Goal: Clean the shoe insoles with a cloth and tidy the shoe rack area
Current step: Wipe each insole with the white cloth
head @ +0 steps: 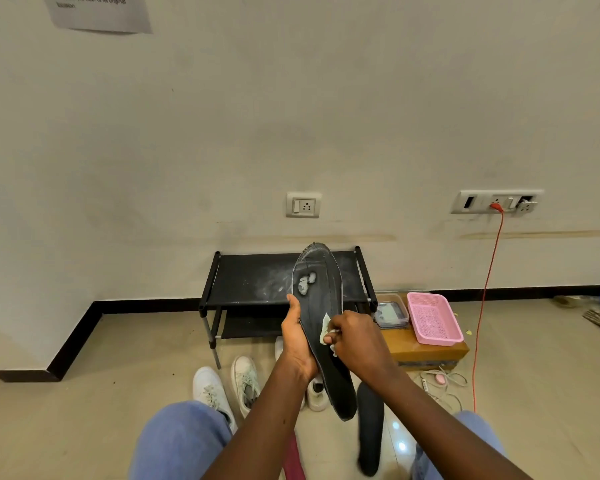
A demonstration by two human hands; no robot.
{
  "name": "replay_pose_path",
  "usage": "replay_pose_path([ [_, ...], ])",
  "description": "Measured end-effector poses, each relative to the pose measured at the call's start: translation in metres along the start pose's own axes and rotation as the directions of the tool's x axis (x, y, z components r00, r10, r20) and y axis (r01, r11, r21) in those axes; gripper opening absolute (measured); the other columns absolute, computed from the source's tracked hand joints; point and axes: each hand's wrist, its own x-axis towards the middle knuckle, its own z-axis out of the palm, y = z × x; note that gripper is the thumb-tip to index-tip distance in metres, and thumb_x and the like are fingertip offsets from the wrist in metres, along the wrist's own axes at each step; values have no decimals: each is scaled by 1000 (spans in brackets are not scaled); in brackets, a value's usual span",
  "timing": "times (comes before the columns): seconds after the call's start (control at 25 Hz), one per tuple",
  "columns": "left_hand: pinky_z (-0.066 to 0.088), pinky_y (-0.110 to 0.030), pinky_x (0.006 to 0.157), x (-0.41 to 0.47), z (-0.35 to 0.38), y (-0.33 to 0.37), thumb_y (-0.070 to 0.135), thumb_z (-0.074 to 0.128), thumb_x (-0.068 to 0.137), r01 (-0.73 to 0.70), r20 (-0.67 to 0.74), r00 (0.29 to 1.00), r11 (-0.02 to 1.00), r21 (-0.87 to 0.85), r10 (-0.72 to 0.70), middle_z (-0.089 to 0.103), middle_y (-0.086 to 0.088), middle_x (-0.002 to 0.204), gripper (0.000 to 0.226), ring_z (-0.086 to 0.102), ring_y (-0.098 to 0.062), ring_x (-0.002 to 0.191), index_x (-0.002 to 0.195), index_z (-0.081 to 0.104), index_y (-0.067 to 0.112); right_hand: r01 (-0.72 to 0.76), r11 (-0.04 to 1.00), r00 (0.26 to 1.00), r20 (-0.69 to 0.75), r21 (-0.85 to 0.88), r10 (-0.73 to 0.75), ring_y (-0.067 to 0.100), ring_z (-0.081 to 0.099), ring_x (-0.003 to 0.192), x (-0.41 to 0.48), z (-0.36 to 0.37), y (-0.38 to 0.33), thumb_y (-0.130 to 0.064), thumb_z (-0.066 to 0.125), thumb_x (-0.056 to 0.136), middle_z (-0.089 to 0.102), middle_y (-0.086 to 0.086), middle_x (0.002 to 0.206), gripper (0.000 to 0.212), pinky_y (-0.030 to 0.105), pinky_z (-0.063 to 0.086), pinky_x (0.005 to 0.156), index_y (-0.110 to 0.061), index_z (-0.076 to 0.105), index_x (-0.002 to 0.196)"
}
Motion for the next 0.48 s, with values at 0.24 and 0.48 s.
replay_pose_path([
  [0.24, 52, -37, 72, -7, 7, -1, 63, 28, 92, -29, -29, 999, 997, 74, 31, 73, -13, 90, 66, 68, -27, 84, 103, 67, 11, -73, 996, 986, -151, -43, 66, 21, 56, 104, 23, -7, 4, -13, 56, 89, 58, 8, 116, 31, 29, 48, 84, -11, 53, 120],
  [0.48, 53, -37, 76, -7, 5, -1, 60, 27, 94, -58, -39, 997, 997, 55, 60, 73, -14, 95, 67, 66, -28, 89, 117, 62, 9, -45, 999, 990, -133, 0, 45, 21, 58, 91, 35, -12, 14, -12, 54, 91, 61, 10, 102, 17, 25, 45, 74, -11, 59, 107],
])
